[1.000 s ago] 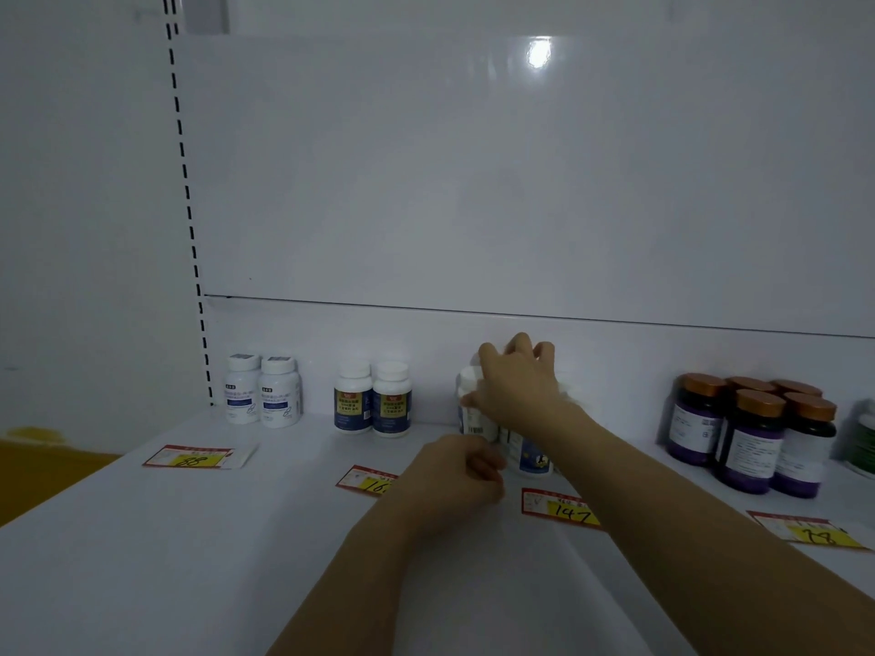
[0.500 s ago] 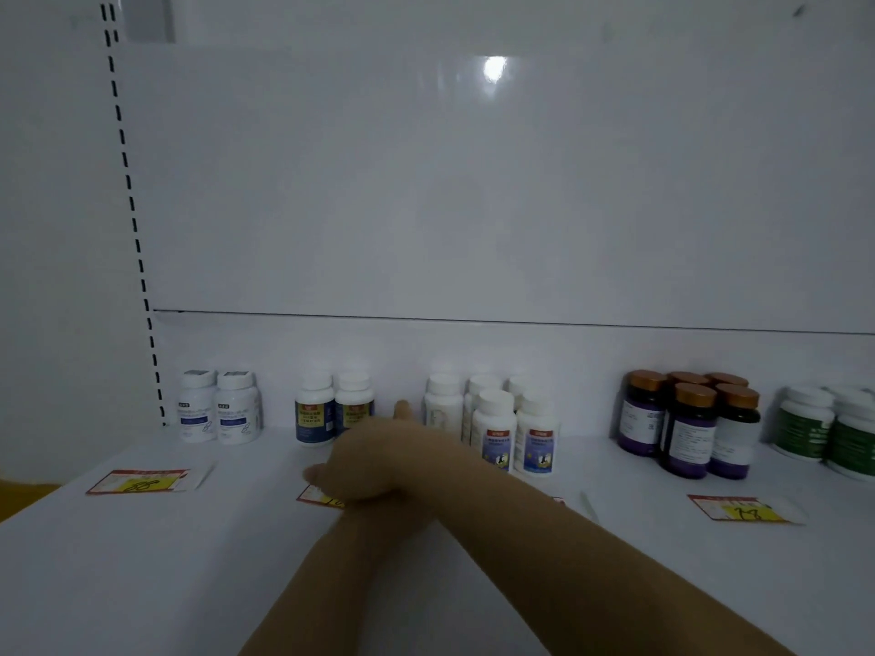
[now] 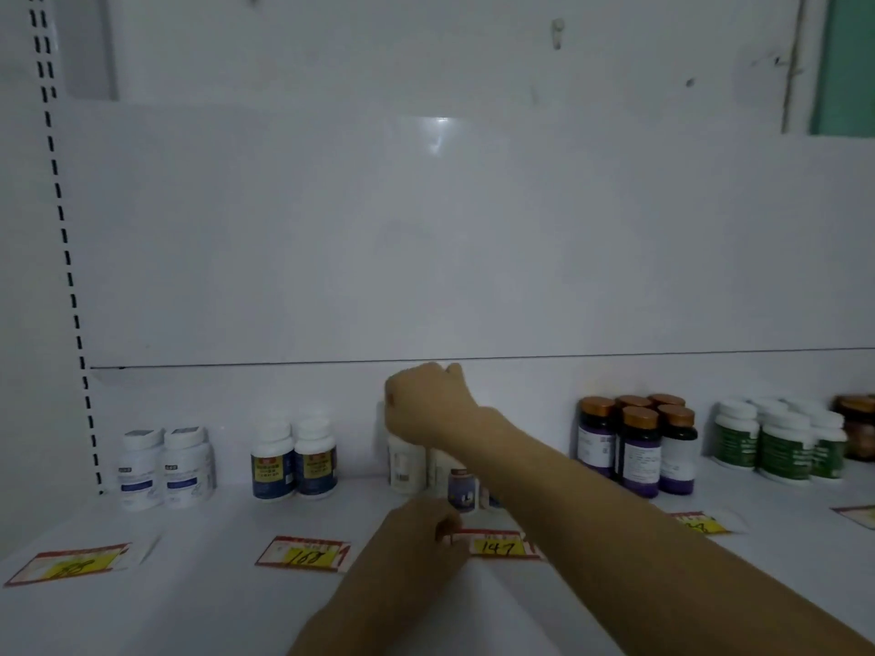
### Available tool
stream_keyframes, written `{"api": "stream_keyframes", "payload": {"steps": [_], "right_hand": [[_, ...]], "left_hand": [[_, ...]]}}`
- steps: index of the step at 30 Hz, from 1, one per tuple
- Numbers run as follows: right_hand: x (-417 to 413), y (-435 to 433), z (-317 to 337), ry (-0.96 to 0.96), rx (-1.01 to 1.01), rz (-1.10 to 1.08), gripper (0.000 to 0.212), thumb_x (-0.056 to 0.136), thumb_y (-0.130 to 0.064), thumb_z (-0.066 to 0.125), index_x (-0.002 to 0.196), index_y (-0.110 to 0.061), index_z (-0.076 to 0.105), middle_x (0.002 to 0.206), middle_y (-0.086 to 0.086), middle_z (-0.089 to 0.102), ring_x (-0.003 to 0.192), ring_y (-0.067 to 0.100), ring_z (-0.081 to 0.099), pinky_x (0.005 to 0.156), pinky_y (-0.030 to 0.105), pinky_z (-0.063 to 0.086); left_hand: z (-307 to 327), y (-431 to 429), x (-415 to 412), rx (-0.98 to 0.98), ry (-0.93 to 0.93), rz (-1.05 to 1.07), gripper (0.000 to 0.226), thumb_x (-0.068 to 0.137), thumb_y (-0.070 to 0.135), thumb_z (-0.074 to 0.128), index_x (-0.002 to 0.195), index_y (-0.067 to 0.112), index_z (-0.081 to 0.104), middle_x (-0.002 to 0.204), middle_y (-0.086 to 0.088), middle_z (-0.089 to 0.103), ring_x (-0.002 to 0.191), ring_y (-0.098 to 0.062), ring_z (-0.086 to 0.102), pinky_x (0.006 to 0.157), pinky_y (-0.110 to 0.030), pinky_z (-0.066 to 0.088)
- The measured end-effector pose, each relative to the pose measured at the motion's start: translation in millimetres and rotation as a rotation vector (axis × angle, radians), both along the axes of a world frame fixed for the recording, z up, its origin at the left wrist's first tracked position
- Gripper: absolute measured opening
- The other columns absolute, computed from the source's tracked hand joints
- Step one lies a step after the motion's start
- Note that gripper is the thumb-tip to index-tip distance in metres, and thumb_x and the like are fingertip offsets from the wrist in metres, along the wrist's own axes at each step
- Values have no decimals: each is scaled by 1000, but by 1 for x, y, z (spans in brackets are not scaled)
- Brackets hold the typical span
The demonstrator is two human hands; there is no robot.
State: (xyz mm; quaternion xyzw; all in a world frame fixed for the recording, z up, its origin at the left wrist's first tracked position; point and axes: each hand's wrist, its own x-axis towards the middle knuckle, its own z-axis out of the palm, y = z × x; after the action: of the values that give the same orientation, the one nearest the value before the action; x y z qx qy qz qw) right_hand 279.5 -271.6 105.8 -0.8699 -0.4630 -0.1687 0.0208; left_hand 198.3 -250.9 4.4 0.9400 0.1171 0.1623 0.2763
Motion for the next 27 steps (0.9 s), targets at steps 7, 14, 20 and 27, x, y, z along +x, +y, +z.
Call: {"api": "stream_keyframes", "payload": {"steps": [7,14,20,27], "right_hand": [[74,-5,6,249,-143,-209,34,91,-16,43,123,-8,54,125,11,52,118,30,48,106,49,26],[87,9,-22,282,9,-127,24,89,-17,52,110,-12,62,114,6,59,104,24,54,95,38,29],[84,-24,12,281,379,102,28,89,-25,57,115,-15,60,115,9,61,102,24,58,86,31,46],[59,-82,44,428,656,293,25,87,-39,62,102,-21,69,98,0,66,84,10,59,71,19,48]], "left_hand": [[-12,-3,16,206,273,129,68,85,61,46,138,20,37,141,3,33,129,-13,32,109,-32,31],[-12,-7,20,204,403,211,91,82,71,40,150,16,15,158,3,10,144,-14,13,116,-36,14],[0,-12,16,14,324,263,79,83,65,49,145,22,27,151,6,29,136,-12,31,112,-30,23],[20,-20,22,-583,-197,198,52,78,25,76,119,30,45,118,7,56,99,-6,58,86,-26,52]]}}
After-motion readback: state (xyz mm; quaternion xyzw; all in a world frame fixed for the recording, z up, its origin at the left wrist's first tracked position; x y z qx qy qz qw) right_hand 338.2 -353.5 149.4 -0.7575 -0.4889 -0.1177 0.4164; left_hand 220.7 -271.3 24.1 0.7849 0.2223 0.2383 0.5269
